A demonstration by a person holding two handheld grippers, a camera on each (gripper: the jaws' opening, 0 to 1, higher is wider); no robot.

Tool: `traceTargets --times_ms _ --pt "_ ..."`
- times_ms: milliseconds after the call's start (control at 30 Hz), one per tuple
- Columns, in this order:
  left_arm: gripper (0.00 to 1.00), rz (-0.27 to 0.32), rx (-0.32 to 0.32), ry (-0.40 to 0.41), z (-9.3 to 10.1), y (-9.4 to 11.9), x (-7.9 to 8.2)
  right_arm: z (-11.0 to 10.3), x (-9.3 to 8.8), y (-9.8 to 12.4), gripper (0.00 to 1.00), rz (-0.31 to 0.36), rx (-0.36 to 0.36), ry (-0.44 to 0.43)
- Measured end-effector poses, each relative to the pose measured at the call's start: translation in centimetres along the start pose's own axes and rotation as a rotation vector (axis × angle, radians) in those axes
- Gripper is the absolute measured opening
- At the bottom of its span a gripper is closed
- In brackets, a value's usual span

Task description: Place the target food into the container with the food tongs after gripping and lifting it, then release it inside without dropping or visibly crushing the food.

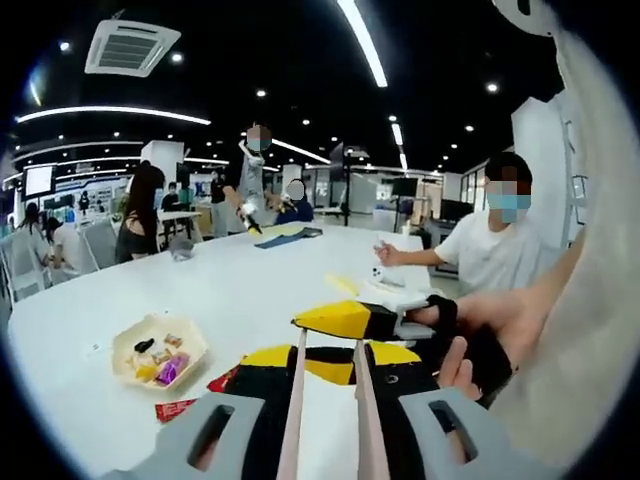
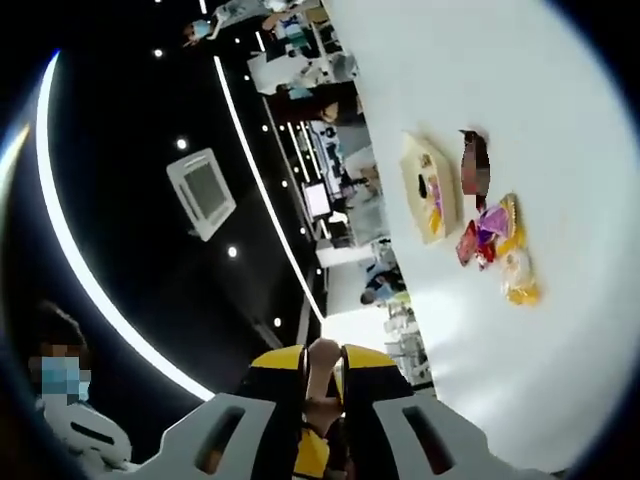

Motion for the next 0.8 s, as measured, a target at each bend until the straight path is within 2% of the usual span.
traceTargets --times_ms 67,200,300,400,533,700,800 --pt "0.24 -0.021 -0.008 -0.001 0.1 0.1 -0.2 0.7 -0.3 0.1 0.13 -0.004 -0.014 -0.088" --pt "0.21 -0.048 -0.020 0.024 0.2 0.3 -0.3 1.2 -0.6 0.1 0.13 -0.014 -0.026 -0.116" --pt "0.20 -0.041 -0.018 0.019 0.2 0.5 -0.1 0.7 -0.5 -0.1 0.13 -0.020 -0.013 -0.066" --pt "0.20 -0.032 -0.014 0.009 0.3 0.6 0.3 0.4 -0.6 -0.2 0.13 -0.025 0.008 -0.051" --pt "0.20 -0.042 -0.021 -0.001 0.4 1.0 0.4 0.2 -0.5 0.1 0.14 -0.030 -0.002 0.041" --pt "0.21 -0.017 -0.016 0.109 -0.4 2.8 0.0 0.0 1.9 1.1 0.18 0.096 0.001 0.107" --pt "0.22 0.023 -0.025 0.199 -0.8 3.7 0.3 -0.2 2.1 1.2 0.21 0.086 -0.033 0.253"
Point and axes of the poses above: the point that each gripper's makers call its tool centre point, and the gripper's own axes: y roughly backward along the fingers, z roughly to its right, x roughly out of its top, the point moved 6 cm from there along y, roughly backward along the fingers, and after that the axes turned 4 degrees about -y, right-handed, at the moved point
